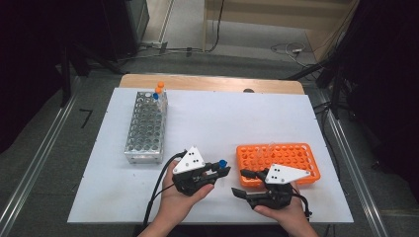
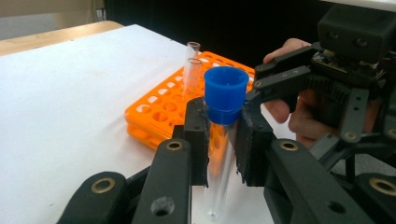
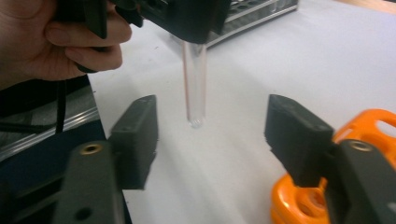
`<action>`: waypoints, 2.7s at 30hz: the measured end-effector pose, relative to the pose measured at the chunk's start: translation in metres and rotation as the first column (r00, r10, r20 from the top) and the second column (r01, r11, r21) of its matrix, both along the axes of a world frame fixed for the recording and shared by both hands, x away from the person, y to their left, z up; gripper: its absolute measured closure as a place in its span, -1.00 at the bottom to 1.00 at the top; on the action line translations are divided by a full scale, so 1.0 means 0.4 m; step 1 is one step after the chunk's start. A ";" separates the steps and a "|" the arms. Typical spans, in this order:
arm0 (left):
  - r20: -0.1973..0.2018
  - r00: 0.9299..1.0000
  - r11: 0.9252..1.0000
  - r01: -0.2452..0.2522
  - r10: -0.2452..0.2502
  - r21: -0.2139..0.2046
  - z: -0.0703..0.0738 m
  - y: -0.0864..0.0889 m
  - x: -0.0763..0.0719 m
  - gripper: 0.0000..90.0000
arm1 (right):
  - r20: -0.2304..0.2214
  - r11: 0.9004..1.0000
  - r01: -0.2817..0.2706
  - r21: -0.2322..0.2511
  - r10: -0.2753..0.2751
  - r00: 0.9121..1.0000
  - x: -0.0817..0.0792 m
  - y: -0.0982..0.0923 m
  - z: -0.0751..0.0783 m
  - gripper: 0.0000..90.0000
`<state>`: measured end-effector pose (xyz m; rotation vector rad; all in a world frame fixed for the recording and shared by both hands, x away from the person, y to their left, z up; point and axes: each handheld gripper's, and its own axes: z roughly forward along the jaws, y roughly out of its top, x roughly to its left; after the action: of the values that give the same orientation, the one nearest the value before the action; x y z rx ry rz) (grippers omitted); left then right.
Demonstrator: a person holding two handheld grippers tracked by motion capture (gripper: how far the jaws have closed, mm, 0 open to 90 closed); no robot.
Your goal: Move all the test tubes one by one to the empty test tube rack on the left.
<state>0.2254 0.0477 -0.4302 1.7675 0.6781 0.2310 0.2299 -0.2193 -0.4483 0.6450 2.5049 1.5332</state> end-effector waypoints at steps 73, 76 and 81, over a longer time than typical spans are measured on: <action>0.078 0.786 0.790 -0.612 0.614 -0.046 0.051 0.396 0.365 0.71 | -0.040 0.980 0.196 0.044 -0.194 0.980 0.082 -0.230 -0.022 -1.00; 0.085 0.773 0.777 -0.629 0.629 -0.033 0.043 0.389 0.374 0.71 | -0.043 0.979 0.198 0.046 -0.196 0.980 0.082 -0.231 -0.022 -1.00; 0.084 0.746 0.749 -0.662 0.660 -0.005 0.025 0.385 0.385 0.71 | -0.041 0.979 0.198 0.046 -0.196 0.980 0.081 -0.232 -0.022 -1.00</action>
<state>0.3795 0.2018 -0.4203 1.4623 1.2381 0.7980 0.2625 -0.3120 -0.4570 0.9067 2.3513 1.5289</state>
